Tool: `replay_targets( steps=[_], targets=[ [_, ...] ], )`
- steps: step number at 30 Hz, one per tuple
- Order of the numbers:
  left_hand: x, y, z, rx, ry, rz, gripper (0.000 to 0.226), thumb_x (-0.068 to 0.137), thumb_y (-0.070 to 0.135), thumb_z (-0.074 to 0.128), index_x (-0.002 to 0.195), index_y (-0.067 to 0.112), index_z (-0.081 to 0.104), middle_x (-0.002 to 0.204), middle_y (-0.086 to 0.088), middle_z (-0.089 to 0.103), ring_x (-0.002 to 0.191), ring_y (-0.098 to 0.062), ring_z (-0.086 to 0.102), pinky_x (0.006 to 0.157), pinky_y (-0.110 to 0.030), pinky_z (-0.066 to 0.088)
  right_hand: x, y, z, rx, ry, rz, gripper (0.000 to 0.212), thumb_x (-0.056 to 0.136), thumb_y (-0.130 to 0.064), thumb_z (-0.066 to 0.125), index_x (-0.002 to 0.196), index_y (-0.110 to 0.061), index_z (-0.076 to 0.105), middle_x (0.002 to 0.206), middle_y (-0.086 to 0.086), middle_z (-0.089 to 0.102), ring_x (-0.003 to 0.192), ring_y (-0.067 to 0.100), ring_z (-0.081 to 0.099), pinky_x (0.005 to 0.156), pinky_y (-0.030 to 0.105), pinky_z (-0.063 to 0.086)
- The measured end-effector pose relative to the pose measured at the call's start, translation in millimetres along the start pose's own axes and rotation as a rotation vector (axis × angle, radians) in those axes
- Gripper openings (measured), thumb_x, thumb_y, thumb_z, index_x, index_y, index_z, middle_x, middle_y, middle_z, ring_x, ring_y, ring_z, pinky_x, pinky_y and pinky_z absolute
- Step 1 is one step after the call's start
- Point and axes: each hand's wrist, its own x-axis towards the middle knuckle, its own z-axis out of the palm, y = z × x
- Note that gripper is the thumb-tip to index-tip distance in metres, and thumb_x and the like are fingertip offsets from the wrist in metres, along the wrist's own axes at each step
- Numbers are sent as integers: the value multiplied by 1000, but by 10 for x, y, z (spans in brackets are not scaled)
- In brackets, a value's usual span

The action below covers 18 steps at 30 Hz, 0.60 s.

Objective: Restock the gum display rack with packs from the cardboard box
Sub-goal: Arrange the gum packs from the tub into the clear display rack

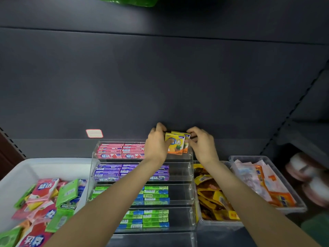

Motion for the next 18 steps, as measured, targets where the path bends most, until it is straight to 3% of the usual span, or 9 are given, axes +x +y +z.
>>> replay_targets(
  steps=[4,9,18],
  targets=[
    [-6,3,15,-33,-46,-78,30,85,19,68,110,10,54,93,-10,66,85,-26,65,77,-39,55,-9,-12,25,10,-6,19,29,87,-6,62,116,-9,60,110,7,65,98,16,62,83,25,52],
    [-26,62,63,-63,-19,-120,24,88,21,64,109,9,57,94,-12,66,86,-29,64,78,-41,55,-3,-47,34,38,0,27,34,87,-3,60,120,-7,58,113,9,65,102,18,63,89,29,52],
    [-36,114,59,-85,-62,-89,21,91,14,59,110,6,59,99,-12,67,87,-24,66,77,-35,56,-8,5,62,4,53,37,28,85,-7,65,113,-8,57,111,9,60,99,19,62,83,26,53]
  ],
)
